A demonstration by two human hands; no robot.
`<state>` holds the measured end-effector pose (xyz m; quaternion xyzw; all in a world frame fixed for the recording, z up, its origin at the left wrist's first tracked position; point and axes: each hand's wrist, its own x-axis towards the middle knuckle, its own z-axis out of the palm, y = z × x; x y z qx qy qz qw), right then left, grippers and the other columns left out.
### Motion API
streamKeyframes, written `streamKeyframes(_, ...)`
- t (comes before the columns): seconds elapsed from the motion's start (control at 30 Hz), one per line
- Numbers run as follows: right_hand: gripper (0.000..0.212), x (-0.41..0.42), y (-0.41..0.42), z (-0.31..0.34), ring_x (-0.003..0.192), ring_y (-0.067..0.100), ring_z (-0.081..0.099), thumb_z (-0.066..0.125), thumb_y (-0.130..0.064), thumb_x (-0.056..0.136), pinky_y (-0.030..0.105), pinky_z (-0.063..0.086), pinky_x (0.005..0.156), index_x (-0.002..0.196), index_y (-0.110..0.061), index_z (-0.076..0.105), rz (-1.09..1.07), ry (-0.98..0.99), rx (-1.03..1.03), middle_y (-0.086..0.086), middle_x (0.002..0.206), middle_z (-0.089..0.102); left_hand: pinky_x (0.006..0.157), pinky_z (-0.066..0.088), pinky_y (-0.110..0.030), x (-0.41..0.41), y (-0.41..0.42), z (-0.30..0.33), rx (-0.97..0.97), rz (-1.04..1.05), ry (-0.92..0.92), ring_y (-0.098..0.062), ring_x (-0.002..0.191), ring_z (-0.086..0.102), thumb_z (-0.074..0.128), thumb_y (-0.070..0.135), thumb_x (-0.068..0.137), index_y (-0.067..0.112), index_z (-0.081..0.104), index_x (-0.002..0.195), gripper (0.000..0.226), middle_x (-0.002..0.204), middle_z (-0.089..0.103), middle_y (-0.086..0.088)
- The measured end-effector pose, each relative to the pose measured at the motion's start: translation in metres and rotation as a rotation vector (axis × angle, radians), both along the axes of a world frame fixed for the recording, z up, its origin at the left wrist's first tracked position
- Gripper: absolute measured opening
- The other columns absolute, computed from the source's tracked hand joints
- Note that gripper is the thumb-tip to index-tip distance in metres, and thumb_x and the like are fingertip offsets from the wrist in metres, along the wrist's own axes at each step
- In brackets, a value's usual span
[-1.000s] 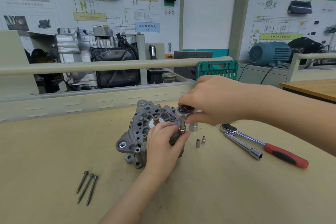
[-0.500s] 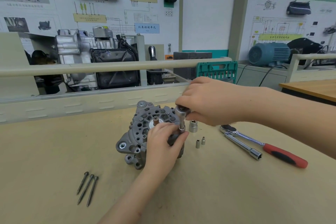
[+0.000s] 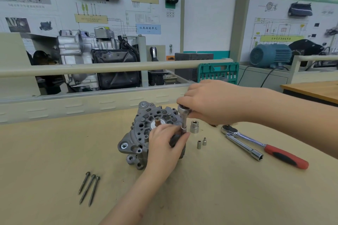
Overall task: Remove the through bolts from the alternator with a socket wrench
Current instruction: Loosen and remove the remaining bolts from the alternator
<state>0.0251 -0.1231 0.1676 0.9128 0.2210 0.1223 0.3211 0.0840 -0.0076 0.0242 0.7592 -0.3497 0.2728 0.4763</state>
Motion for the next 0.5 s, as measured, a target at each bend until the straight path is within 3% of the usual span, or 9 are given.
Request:
streamKeyframes(0.07, 0.031, -0.0021, 0.0017, 0.0020, 0.095, 0.021, 0.052, 0.032, -0.043, 0.095, 0.032, 0.039, 0.088, 0.101, -0.016, 0.047, 0.014, -0.019, -0.003, -0.001, 0.095, 0.058, 0.083, 0.029, -0.018, -0.0006, -0.0007, 0.0006, -0.026, 0.007, 0.020, 0.005, 0.080, 0.043, 0.069, 0.023, 0.079, 0.009, 0.063, 0.070, 0.017, 0.071, 0.050, 0.021)
streamKeyframes(0.13, 0.040, -0.0049, 0.0046, 0.0044, 0.075, 0.023, 0.053, 0.029, -0.053, 0.091, 0.032, 0.039, 0.079, 0.084, -0.016, 0.045, -0.004, -0.051, -0.012, -0.002, 0.068, 0.048, 0.080, 0.032, -0.026, -0.0017, -0.0017, 0.0013, -0.054, 0.013, 0.039, 0.006, 0.081, 0.044, 0.071, 0.021, 0.076, 0.011, 0.061, 0.066, 0.017, 0.067, 0.047, 0.022)
streamKeyframes(0.2, 0.051, -0.0083, 0.0076, 0.0042, 0.054, 0.019, 0.041, 0.027, -0.060, 0.088, 0.029, 0.037, 0.058, 0.071, -0.014, 0.044, -0.060, -0.065, 0.007, -0.003, 0.055, 0.036, 0.077, 0.035, -0.032, -0.0023, -0.0026, 0.0014, -0.063, 0.004, 0.040, 0.003, 0.078, 0.044, 0.072, 0.020, 0.075, 0.015, 0.058, 0.064, 0.019, 0.063, 0.046, 0.019)
streamKeyframes(0.27, 0.052, -0.0094, 0.0099, 0.0015, 0.047, 0.015, 0.032, 0.027, -0.059, 0.088, 0.025, 0.028, 0.045, 0.069, -0.014, 0.043, -0.092, -0.063, 0.027, -0.003, 0.054, 0.034, 0.075, 0.037, -0.034, -0.0024, -0.0034, 0.0016, -0.063, -0.002, 0.049, -0.001, 0.076, 0.044, 0.071, 0.021, 0.075, 0.017, 0.055, 0.063, 0.021, 0.063, 0.047, 0.016)
streamKeyframes(0.33, 0.044, -0.0081, 0.0103, 0.0005, 0.053, 0.017, 0.041, 0.030, -0.054, 0.091, 0.027, 0.036, 0.049, 0.081, -0.014, 0.046, -0.090, -0.046, 0.048, -0.002, 0.062, 0.040, 0.076, 0.038, -0.034, -0.0021, -0.0038, 0.0016, -0.068, 0.001, 0.080, -0.004, 0.077, 0.045, 0.070, 0.025, 0.076, 0.013, 0.057, 0.065, 0.021, 0.065, 0.052, 0.011)
streamKeyframes(0.4, 0.036, -0.0062, 0.0083, 0.0016, 0.075, 0.024, 0.055, 0.032, -0.045, 0.094, 0.035, 0.049, 0.068, 0.093, -0.014, 0.048, -0.073, -0.005, 0.076, 0.002, 0.079, 0.055, 0.079, 0.040, -0.037, -0.0010, -0.0030, 0.0018, -0.049, 0.009, 0.085, -0.010, 0.079, 0.047, 0.068, 0.029, 0.077, 0.011, 0.061, 0.069, 0.022, 0.069, 0.056, 0.007)
streamKeyframes(0.5, 0.029, -0.0047, 0.0056, 0.0017, 0.092, 0.026, 0.055, 0.034, -0.038, 0.095, 0.041, 0.048, 0.081, 0.097, -0.013, 0.049, -0.057, 0.050, 0.070, 0.005, 0.095, 0.059, 0.081, 0.041, -0.041, -0.0004, -0.0018, 0.0020, -0.009, -0.003, 0.062, -0.013, 0.082, 0.050, 0.065, 0.035, 0.079, 0.008, 0.061, 0.068, 0.029, 0.072, 0.059, 0.007)
